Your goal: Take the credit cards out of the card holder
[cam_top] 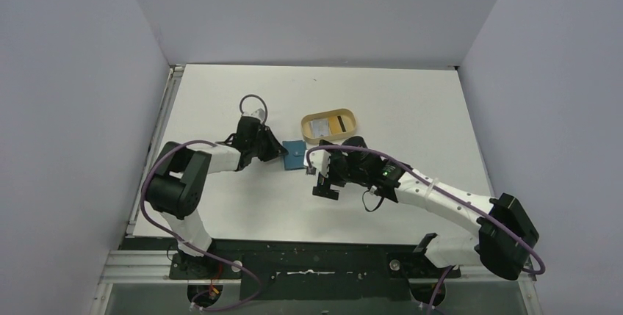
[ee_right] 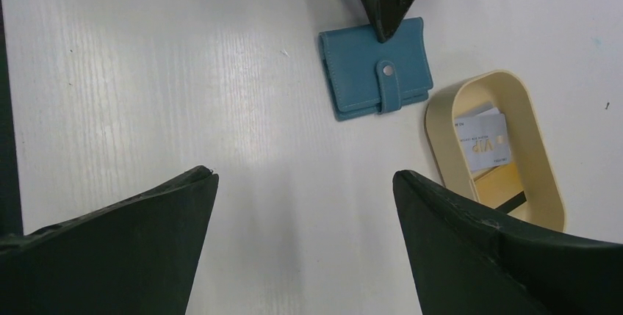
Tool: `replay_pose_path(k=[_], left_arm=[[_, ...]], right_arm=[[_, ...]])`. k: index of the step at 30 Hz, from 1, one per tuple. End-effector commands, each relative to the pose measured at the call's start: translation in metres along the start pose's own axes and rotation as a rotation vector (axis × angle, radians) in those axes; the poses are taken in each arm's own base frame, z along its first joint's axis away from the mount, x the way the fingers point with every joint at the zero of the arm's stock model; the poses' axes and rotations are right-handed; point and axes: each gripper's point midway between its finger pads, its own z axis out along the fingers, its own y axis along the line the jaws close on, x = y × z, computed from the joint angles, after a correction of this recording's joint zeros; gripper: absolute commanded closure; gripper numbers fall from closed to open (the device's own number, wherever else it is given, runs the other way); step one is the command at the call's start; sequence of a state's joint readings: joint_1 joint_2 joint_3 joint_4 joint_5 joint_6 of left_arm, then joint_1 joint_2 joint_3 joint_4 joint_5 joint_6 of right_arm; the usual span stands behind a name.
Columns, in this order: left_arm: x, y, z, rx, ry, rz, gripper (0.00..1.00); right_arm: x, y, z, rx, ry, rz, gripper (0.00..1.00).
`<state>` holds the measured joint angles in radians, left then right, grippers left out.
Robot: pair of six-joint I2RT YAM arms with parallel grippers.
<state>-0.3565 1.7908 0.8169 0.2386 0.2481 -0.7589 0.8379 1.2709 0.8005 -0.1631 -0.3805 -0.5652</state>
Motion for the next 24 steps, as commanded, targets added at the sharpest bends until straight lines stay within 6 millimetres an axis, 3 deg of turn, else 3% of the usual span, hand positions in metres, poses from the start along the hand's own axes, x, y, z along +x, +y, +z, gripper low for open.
replay_pose_path(k=[1,5,8,13,16,18,21,24], left_arm=[[0.051,-0.014,-0.019,0.039,0.1,0.09,1.0],[0.088,-0.026,-0.027,0.068,0.189,0.161,1.0],[0.103,-0.024,-0.031,0.074,0.212,0.162,1.0],[0.108,-0.02,-0.031,0.069,0.212,0.153,1.0],[0.107,-0.021,-0.03,0.07,0.214,0.158,1.0],[0.106,-0.022,-0.03,0.069,0.216,0.163,1.0],[0.105,-0.022,-0.028,0.066,0.215,0.163,1.0],[0.106,-0.021,-0.027,0.064,0.216,0.161,1.0]], right_arm=[[-0.014,-0.007,0.009,0.047,-0.078,0.055,0.04],[-0.009,-0.005,0.027,0.023,-0.068,0.181,0.06],[0.003,0.001,0.045,-0.036,-0.001,0.269,0.1],[0.02,0.005,0.075,-0.103,0.099,0.417,0.22],[0.029,0.004,0.087,-0.089,0.104,0.432,0.24],[0.034,0.004,0.091,-0.078,0.112,0.43,0.27],[0.044,0.007,0.093,-0.083,0.157,0.433,0.42],[0.052,0.01,0.091,-0.074,0.178,0.443,0.46]])
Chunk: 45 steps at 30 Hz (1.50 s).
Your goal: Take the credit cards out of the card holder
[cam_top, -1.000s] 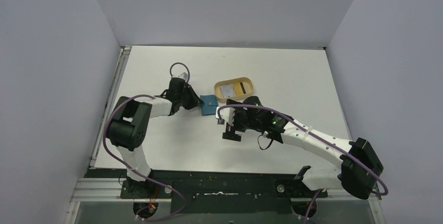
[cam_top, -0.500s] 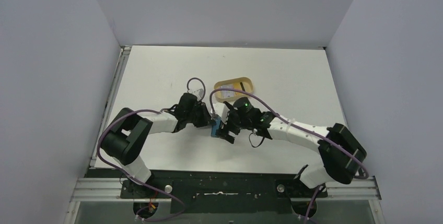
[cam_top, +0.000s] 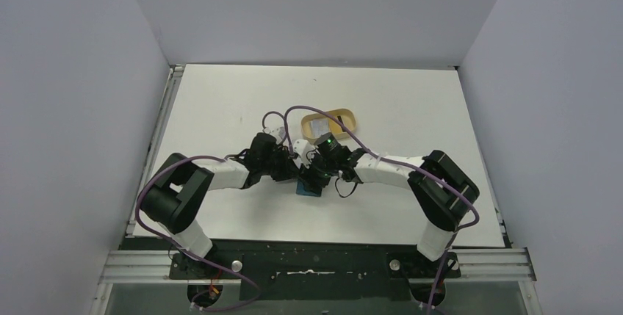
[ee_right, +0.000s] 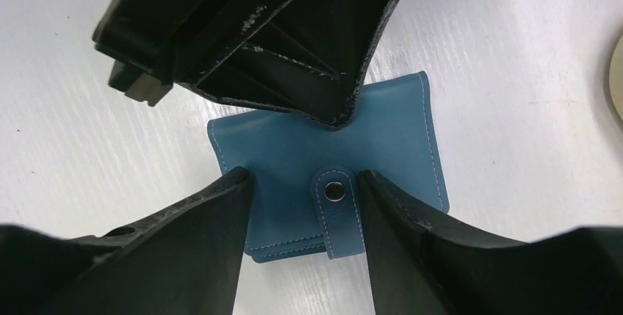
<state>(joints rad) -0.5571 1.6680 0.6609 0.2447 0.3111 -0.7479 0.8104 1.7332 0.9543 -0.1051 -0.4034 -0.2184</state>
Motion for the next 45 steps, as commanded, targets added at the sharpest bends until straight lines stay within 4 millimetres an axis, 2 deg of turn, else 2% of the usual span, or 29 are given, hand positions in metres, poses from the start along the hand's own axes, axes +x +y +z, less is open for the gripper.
replay_pose_path(k=[1,3,10,12,15,17,19,23,34,35,37,39,40,42,45], left_arm=[[0.009,0.013,0.003,-0.044,0.032,0.02,1.0],[0.01,0.014,0.004,-0.043,0.036,0.016,1.0],[0.012,0.016,0.004,-0.048,0.04,0.012,1.0],[0.013,0.017,0.004,-0.052,0.041,0.013,1.0],[0.013,0.018,0.003,-0.059,0.039,0.011,1.0],[0.013,0.02,0.003,-0.068,0.036,0.005,1.0],[0.012,0.022,0.004,-0.077,0.033,-0.004,1.0],[0.012,0.028,0.004,-0.096,0.024,-0.028,1.0],[0.004,0.033,0.003,-0.122,-0.012,-0.064,1.0],[0.002,0.033,0.002,-0.123,-0.018,-0.065,1.0],[-0.001,0.032,0.001,-0.123,-0.033,-0.07,1.0],[-0.004,0.031,0.0,-0.126,-0.046,-0.076,1.0],[-0.006,0.03,0.0,-0.126,-0.053,-0.078,1.0],[-0.008,0.03,-0.001,-0.129,-0.064,-0.082,1.0],[-0.008,0.03,-0.003,-0.136,-0.079,-0.094,1.0]], right_arm=[[-0.012,-0.004,0.0,0.025,-0.042,0.008,0.47],[-0.007,-0.003,0.0,0.028,-0.042,0.015,0.52],[0.012,-0.004,0.005,0.028,0.006,0.05,0.85],[0.017,-0.005,0.005,0.032,0.019,0.057,1.0],[0.02,-0.007,0.001,0.043,0.022,0.068,1.0],[0.014,-0.01,-0.006,0.058,-0.006,0.076,1.0],[0.001,-0.012,-0.02,0.079,-0.054,0.075,1.0],[-0.011,-0.017,-0.048,0.131,-0.095,0.07,1.0],[0.008,-0.028,-0.1,0.338,-0.135,0.175,1.0],[0.01,-0.032,-0.104,0.37,-0.141,0.193,0.94],[0.012,-0.038,-0.113,0.427,-0.157,0.22,0.46],[0.011,-0.042,-0.121,0.469,-0.181,0.223,0.2],[0.007,-0.043,-0.124,0.476,-0.199,0.22,0.12],[-0.001,-0.042,-0.129,0.477,-0.232,0.236,0.06],[-0.008,-0.04,-0.124,0.461,-0.235,0.286,0.09]])
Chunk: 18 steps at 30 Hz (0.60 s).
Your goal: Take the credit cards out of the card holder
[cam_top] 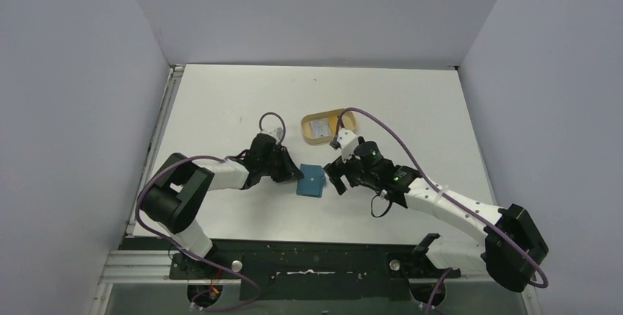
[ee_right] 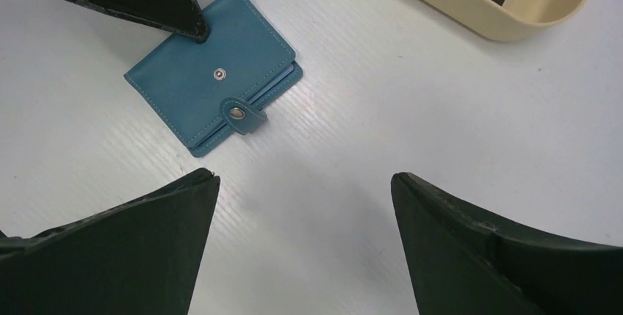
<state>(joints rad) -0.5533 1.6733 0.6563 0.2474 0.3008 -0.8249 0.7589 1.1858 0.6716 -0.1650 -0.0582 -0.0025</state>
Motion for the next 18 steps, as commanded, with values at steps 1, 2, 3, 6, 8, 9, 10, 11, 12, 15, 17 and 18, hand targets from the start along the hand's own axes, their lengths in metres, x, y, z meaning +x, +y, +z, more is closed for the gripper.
replay_pose_path(k=[1,2,3,6,8,9,10,11,12,15,17,18], left_arm=[[-0.01,0.029,-0.003,-0.125,-0.083,-0.015,1.0],[-0.01,0.03,-0.004,-0.13,-0.089,-0.017,1.0],[-0.009,0.031,-0.005,-0.134,-0.094,-0.02,1.0],[-0.008,0.035,-0.006,-0.152,-0.105,-0.029,1.0],[-0.007,0.036,-0.006,-0.16,-0.108,-0.032,1.0],[-0.007,0.037,-0.007,-0.164,-0.108,-0.032,1.0],[-0.006,0.038,-0.007,-0.167,-0.107,-0.033,1.0],[-0.006,0.038,-0.007,-0.171,-0.107,-0.033,1.0],[-0.006,0.039,-0.007,-0.174,-0.107,-0.034,1.0],[-0.005,0.04,-0.006,-0.178,-0.106,-0.037,1.0],[-0.004,0.04,-0.006,-0.18,-0.105,-0.04,1.0],[-0.003,0.04,-0.006,-0.18,-0.103,-0.039,1.0]], right_arm=[[-0.03,-0.003,0.005,0.041,-0.07,0.103,0.13],[-0.03,0.001,0.01,0.029,-0.063,0.123,0.16],[-0.031,0.006,0.016,0.019,-0.057,0.142,0.19],[-0.034,0.018,0.033,-0.001,-0.04,0.165,0.21],[-0.038,0.024,0.042,-0.009,-0.039,0.163,0.21],[-0.041,0.027,0.045,-0.013,-0.041,0.161,0.21],[-0.043,0.029,0.049,-0.02,-0.047,0.163,0.21],[-0.045,0.031,0.052,-0.028,-0.048,0.162,0.21],[-0.045,0.033,0.055,-0.033,-0.043,0.162,0.21],[-0.039,0.035,0.065,-0.033,-0.015,0.155,0.21],[-0.031,0.034,0.07,-0.025,0.009,0.157,0.22],[-0.028,0.034,0.071,-0.02,0.017,0.16,0.23]])
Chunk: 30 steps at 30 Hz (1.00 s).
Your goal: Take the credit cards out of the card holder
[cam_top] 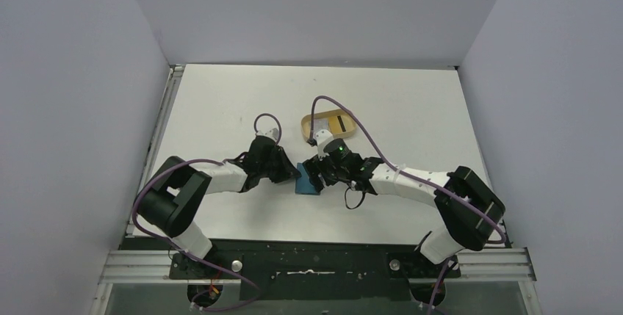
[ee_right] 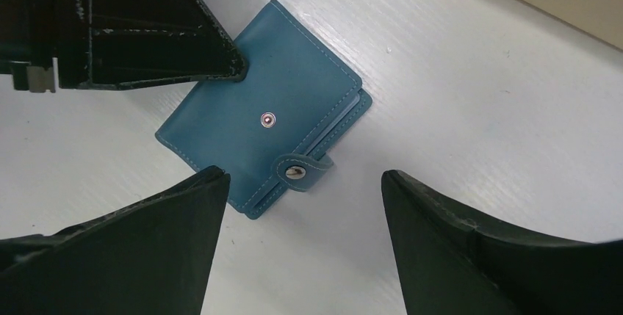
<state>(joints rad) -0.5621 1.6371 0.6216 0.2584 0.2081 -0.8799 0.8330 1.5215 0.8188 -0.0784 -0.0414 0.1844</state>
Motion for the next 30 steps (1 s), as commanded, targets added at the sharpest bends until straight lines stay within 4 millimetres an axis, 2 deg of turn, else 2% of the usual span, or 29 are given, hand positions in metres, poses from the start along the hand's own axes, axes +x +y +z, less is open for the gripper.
replay_pose_path(k=[1,3,8,13,17,27,29,30], left_arm=[[0.001,0.033,0.0,-0.132,-0.035,0.009,1.0],[0.001,0.034,-0.001,-0.132,-0.036,0.009,1.0],[0.002,0.034,-0.001,-0.132,-0.035,0.007,1.0],[0.001,0.034,-0.001,-0.134,-0.037,0.006,1.0],[0.001,0.034,-0.002,-0.137,-0.038,0.006,1.0],[-0.003,0.038,-0.009,-0.17,-0.058,0.01,1.0],[-0.006,0.037,-0.013,-0.183,-0.067,0.027,1.0],[-0.008,0.036,-0.016,-0.191,-0.07,0.033,0.94]], right_arm=[[-0.03,0.002,0.008,0.011,-0.097,0.03,0.24],[-0.027,0.0,0.011,0.022,-0.094,0.039,0.25],[-0.021,-0.013,0.016,0.089,-0.098,0.059,0.37],[-0.021,-0.019,0.018,0.109,-0.107,0.087,0.66],[-0.013,-0.021,0.022,0.113,-0.084,0.092,0.71],[0.018,-0.032,0.021,0.158,-0.004,0.119,1.0],[0.024,-0.034,0.019,0.167,0.004,0.126,1.0],[0.027,-0.035,0.018,0.169,0.006,0.129,1.0]])
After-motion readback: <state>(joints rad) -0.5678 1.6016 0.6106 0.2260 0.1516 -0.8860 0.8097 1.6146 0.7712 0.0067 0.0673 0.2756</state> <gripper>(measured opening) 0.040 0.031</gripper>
